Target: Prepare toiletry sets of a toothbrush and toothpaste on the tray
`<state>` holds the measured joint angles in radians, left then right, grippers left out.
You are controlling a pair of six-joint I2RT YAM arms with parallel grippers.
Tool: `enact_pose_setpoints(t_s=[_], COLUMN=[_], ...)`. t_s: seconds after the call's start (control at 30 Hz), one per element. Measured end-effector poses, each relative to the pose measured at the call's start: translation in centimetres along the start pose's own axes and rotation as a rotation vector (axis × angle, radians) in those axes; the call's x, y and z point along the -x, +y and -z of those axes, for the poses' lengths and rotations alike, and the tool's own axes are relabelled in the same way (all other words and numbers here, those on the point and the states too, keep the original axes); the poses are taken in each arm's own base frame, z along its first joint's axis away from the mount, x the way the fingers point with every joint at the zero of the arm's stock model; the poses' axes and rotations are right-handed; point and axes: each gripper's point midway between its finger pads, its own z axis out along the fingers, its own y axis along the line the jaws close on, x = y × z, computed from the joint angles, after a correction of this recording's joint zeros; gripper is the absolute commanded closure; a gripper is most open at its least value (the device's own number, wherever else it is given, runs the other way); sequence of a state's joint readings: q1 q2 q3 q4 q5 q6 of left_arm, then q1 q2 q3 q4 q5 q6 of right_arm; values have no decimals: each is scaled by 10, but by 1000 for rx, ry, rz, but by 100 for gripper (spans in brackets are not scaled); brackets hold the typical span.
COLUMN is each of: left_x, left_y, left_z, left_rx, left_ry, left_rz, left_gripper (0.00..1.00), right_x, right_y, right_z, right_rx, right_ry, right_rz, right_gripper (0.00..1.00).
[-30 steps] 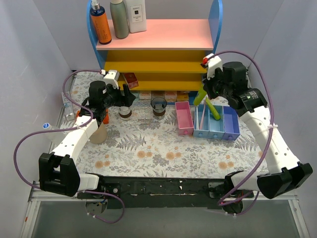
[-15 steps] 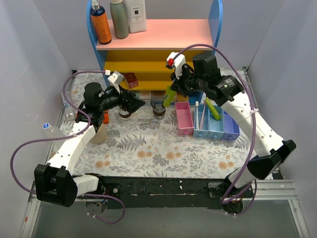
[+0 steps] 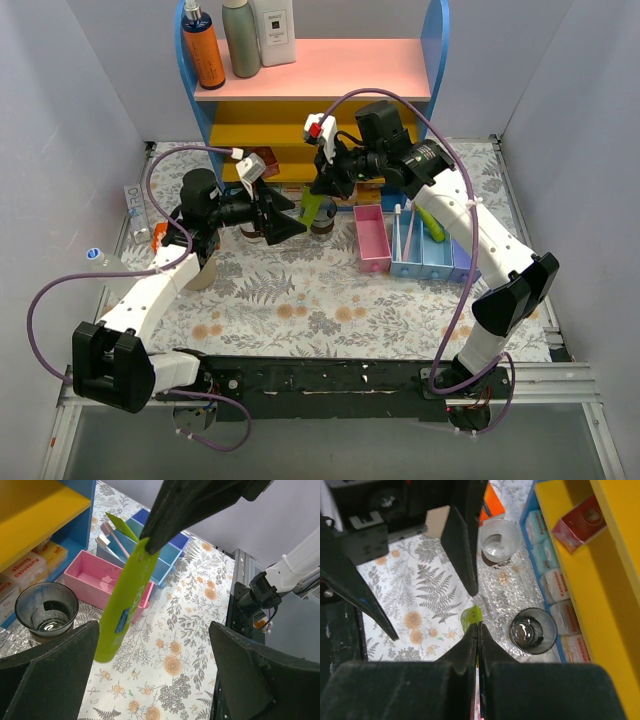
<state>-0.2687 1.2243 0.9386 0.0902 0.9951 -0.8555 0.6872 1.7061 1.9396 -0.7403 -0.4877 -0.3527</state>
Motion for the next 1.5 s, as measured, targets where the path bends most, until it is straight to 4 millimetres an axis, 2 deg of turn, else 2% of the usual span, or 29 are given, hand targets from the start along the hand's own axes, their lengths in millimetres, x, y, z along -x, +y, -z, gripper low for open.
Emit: enact_pose_setpoints(t_s=[0.37, 0.63, 0.83, 0.97, 1.33, 1.4, 1.43, 1.47, 1.5], left_x=[-12, -26, -34, -34, -36, -36, -36, -36, -36], left_y=[-6, -17, -16, -17, -24, -24, -24, -24, -24], left_z=[-16, -30, -31, -31, -31, -30, -30, -30, -31], left_rx=[-1, -62, -77, -86, -122, -124, -125, -126, -126], left_ry=[19, 60, 80, 84, 90, 90, 90, 90, 90], left_rz=[-5, 8, 27, 26, 14, 14, 12, 11, 12], left_gripper=[7, 33, 42, 62, 96, 98, 100, 100, 100], right_x=[9, 7, 5, 3, 1, 1, 1, 1, 1], right_y=[28, 35, 37, 38, 39, 39, 38, 38, 37], right_z=[1, 3, 3, 4, 4, 4, 4, 4, 4], right_rx=[154, 192, 201, 208, 215, 214, 213, 212, 211], right_ry=[-46, -43, -38, -30, -25, -26, -27, -28, -30], right_rz=[-1, 3, 17, 19, 26, 24, 23, 24, 20], right_gripper=[99, 99, 99, 99, 99, 94, 89, 78, 74])
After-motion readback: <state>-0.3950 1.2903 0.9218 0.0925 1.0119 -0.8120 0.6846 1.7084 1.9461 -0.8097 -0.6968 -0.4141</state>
